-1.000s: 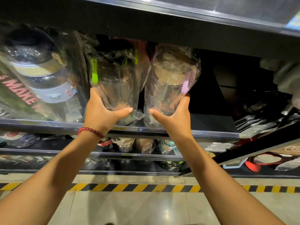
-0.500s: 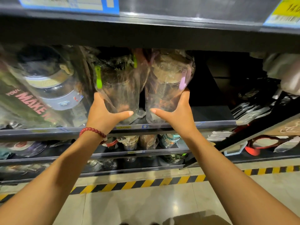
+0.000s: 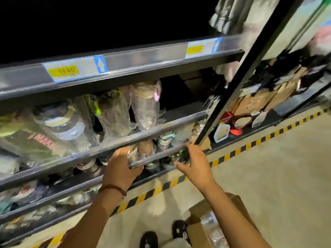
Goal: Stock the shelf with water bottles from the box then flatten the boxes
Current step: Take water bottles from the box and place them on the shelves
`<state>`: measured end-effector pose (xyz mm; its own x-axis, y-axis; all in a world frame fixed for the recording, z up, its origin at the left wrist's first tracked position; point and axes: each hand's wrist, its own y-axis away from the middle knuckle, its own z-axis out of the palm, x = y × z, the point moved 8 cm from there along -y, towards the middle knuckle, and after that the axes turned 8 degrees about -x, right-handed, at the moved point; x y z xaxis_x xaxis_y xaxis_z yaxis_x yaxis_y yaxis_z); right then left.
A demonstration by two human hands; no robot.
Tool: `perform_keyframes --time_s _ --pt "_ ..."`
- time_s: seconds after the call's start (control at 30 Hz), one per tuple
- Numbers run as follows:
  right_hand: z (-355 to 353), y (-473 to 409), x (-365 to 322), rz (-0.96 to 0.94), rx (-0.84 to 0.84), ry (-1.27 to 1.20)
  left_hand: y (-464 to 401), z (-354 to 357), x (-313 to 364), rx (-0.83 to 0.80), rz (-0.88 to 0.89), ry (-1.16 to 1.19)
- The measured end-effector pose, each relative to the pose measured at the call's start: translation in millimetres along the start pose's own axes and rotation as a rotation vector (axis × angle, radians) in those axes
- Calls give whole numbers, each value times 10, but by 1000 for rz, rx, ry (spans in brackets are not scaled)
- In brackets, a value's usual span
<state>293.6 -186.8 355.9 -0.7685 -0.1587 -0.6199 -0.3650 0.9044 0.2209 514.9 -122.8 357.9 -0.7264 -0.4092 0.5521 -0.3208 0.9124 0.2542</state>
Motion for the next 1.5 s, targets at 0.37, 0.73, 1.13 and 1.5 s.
perform_keyframes --time_s 0.37,0.73,1.13,1.5 --pt "158 2328 1176 436 119 344 1280 1644 1346 -511 652 -601" --pt "185 3776 2179 862 196 88 2363 2898 2235 -749 1022 -892" --pt "139 3853 3771 942 163 -137 2207 4553 2525 -886 778 -830" --pt "1498 2913 5546 970 6 -325 1210 6587 1580 -1038 435 -854"
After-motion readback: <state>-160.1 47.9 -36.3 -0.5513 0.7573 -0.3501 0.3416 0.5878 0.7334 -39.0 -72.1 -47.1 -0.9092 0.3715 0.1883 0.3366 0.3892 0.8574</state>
